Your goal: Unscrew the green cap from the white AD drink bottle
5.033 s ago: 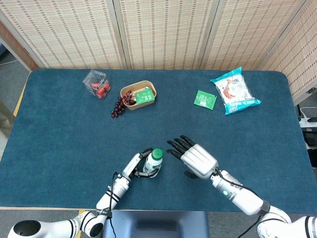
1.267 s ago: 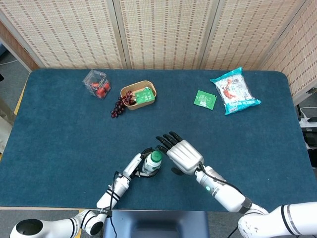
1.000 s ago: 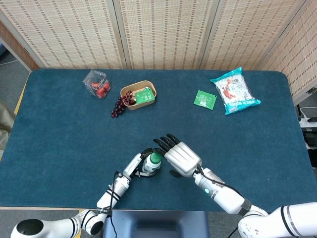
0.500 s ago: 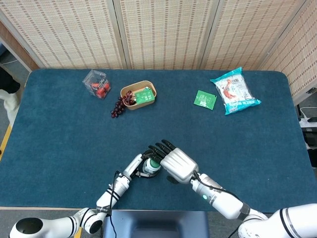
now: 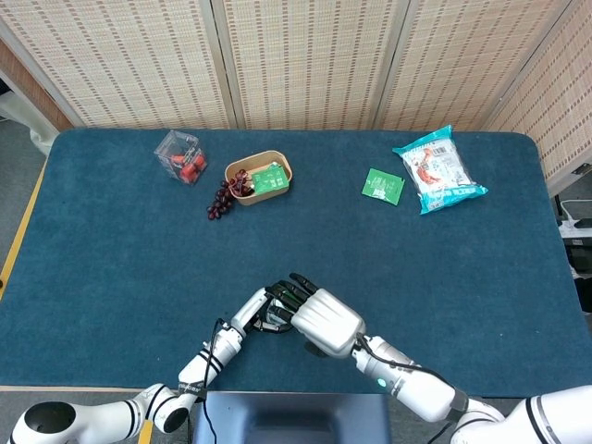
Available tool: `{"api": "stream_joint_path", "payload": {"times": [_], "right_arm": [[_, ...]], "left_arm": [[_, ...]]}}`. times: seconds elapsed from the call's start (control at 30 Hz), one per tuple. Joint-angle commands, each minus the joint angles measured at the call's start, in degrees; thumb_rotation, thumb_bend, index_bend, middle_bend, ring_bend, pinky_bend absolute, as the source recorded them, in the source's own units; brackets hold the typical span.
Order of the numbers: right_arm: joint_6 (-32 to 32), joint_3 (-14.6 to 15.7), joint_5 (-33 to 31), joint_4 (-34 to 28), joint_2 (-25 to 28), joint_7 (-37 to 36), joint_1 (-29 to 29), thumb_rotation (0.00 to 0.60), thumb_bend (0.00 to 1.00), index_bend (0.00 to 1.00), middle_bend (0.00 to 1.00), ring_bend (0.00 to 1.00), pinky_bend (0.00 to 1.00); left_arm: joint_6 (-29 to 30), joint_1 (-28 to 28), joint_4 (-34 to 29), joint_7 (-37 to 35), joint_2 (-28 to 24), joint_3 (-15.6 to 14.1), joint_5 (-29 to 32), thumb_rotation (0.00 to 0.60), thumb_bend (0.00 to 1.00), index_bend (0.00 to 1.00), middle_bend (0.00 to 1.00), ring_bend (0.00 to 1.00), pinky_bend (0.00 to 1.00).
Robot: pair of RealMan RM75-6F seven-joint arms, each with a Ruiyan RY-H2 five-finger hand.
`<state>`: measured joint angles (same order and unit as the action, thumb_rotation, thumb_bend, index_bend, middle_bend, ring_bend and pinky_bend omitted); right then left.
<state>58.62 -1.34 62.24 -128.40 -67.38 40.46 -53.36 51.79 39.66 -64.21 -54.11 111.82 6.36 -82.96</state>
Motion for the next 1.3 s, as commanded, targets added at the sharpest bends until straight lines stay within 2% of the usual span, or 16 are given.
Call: {"api": "stream_joint_path", "payload": {"times": [0.03, 0.17, 0.33, 1.07, 1.3], "right_arm": [[2.8, -0.9, 1.3, 1.0, 0.3, -0.8, 1.5, 0.600, 0.20, 0.15, 0.00, 0.00, 0.00], [3.5, -1.4, -0.7, 2.4, 1.1, -0.8, 2.1, 0.600, 0.20, 0.15, 0.00, 0.00, 0.00], [1.6, -0.6, -2.7, 3.1, 1.9, -0.8, 2.2, 0.600, 0.20, 0.16, 0.00, 0.00, 0.00], [-1.1, -0.3, -2.2, 1.9, 0.9, 0.6, 1.4, 0.600, 0.20, 0.17, 0.00, 0.00, 0.00], [-1.6, 0.1, 0.5, 0.8, 0.5, 0.2, 1.6, 0.600, 0.20, 0.18, 0.00, 0.00, 0.00]], "left_arm": [[0.5, -0.2, 0.1, 0.6, 0.1, -0.1, -0.1, 0.600, 1.00, 0.64, 0.79, 0.32, 0.00], [1.0, -0.4, -0.2, 1.2, 0.1, 0.1, 0.0, 0.600, 1.00, 0.64, 0.79, 0.32, 0.00], [0.6, -0.5, -0.2, 1.7, 0.2, 0.3, 0.6, 0.600, 1.00, 0.64, 0.79, 0.32, 0.00], [-3.2, 0.1, -1.6, 3.2, -0.4, 1.1, 2.9, 0.600, 1.00, 0.63, 0.80, 0.33, 0.00], [-4.2, 0.2, -1.4, 4.0, -0.5, 1.4, 3.5, 0.600, 1.00, 0.63, 0.80, 0.33, 0.00]]}}
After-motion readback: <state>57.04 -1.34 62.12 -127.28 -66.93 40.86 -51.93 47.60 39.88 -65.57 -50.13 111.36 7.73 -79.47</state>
